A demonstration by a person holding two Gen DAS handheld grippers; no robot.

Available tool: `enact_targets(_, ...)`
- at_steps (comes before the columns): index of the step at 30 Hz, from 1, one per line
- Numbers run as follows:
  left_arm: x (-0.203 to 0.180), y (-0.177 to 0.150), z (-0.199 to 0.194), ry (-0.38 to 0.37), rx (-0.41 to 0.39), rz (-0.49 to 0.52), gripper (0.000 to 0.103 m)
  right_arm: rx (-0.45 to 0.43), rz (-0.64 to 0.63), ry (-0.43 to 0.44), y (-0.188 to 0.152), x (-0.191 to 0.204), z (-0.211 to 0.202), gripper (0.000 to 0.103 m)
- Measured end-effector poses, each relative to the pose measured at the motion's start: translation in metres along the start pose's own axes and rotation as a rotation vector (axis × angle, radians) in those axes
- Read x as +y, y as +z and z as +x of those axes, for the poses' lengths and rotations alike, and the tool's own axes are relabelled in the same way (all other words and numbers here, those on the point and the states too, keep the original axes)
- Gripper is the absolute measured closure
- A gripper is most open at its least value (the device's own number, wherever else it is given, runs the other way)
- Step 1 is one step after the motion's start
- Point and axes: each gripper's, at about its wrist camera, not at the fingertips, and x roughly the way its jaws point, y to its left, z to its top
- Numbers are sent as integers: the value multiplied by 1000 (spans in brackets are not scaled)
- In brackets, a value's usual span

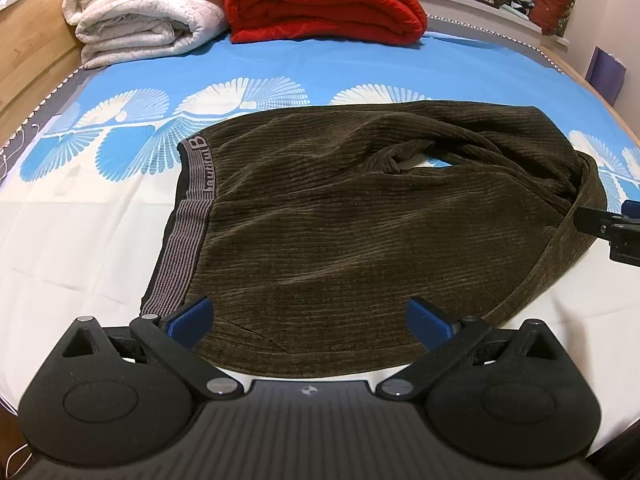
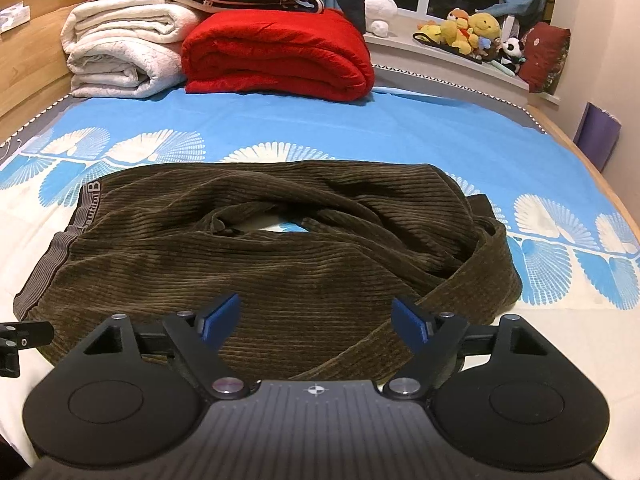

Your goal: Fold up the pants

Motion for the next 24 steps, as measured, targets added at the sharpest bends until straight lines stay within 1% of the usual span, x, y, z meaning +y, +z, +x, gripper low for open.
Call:
enact_targets(5,-2,0,1,5,2,1,0,3,-1,2,-1,0,0,20)
enact_targets(6,-3,-1,0,12,-9,5,0,4,-1,1,-1,-1,0,20)
enact_targets(14,-5,-1,2,2,-1,1,0,13,10,-2,-2,-5,1,20)
enact_targets(17,-8,-2,3,16,-10,15,0,13,12,-1,-1,-5,1,20)
enact_targets(20,-9,-2,4,12,-6,14,0,14,17,2,-2,-6,1,20)
enact_targets(21,-8,-2,4,30,-17,26,0,14,18,3,-2,-6,1,20)
enact_targets(24,-8,-3,5,25,-16,25,0,14,20,6,-1,-6,1,20)
